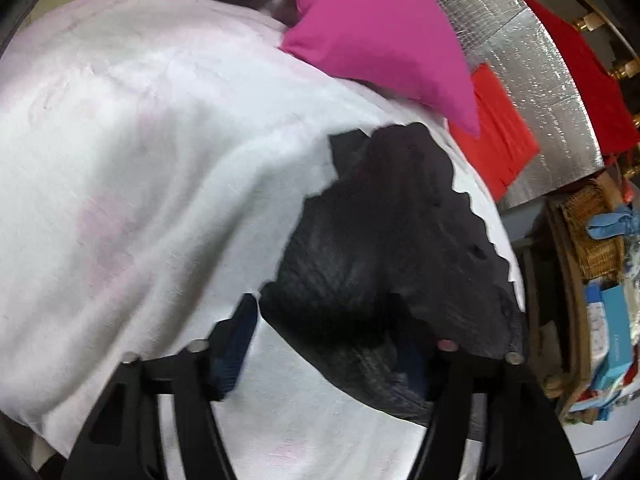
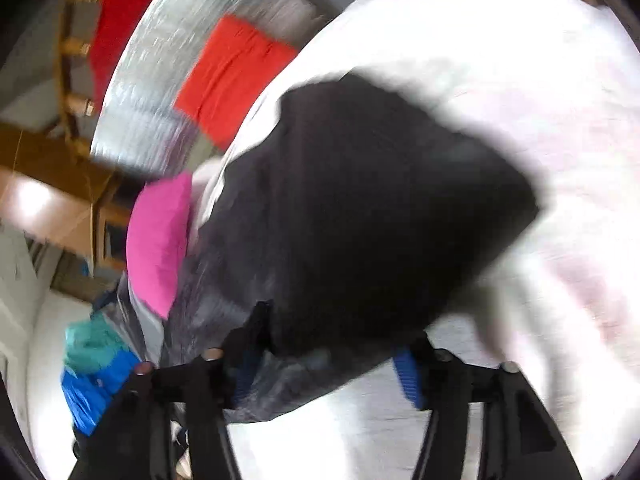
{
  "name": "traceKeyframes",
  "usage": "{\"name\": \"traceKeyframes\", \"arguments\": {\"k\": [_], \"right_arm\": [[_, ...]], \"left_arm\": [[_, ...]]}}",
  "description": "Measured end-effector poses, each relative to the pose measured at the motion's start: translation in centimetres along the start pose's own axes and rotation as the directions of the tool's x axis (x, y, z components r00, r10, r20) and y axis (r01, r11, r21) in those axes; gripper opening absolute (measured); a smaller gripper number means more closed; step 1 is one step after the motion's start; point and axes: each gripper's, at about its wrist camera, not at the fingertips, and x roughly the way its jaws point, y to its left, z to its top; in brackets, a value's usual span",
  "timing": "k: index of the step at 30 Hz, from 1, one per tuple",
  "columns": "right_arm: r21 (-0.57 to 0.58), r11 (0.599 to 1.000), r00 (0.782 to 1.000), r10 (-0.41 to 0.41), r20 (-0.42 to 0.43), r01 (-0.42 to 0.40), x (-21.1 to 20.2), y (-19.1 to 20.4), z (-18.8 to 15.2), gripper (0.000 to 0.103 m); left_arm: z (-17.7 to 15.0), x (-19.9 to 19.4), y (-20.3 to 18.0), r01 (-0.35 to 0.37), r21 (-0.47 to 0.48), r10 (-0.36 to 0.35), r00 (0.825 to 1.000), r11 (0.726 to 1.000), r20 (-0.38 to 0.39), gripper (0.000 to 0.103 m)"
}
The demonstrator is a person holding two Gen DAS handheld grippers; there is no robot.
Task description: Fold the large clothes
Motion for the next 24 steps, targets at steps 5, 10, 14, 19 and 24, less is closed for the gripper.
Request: {"name": "traceKeyframes", "arguments": {"k": [5,10,14,19,24], "right_arm": [[0.135,0.99,0.995,0.022,0.1,-0.035,-2.9,-4.1,2.5,0.077],[0.157,0.983,0.994,0.082,0.071,-0.093,-1.6,-4.9,4.5,0.077],[0.082,0.997,0.996,0.004,0.09,-0.012,-0.3,-2.8,5.3,0.051],[-0.082,0.996,0.98,-0.019,0.197,0.036,-2.6,0.3,4.8,0.03],[-0.066,0.988,0.988,-0.132,0.086,0.138,-0.1,-0.6,5.2,0.033]], "left_arm": [[0.8,-0.1,0.4,0.017,-0.019,-0.017,1.0,1.0,0.001,0.072],[1.5,0.1,0.6,0.019,-0.028,-0.018,1.0,0.999,0.022,0.072],[2.3,1.1,-0.3,0.001,0.014,-0.002,1.0,1.0,0.029,0.069],[3.1,1.1,-1.3,0.003,0.071,-0.007,0.999,0.997,0.054,0.049],[3.2,1.9,-2.0,-0.086,0.104,0.083,0.996,0.991,0.035,0.065]]}}
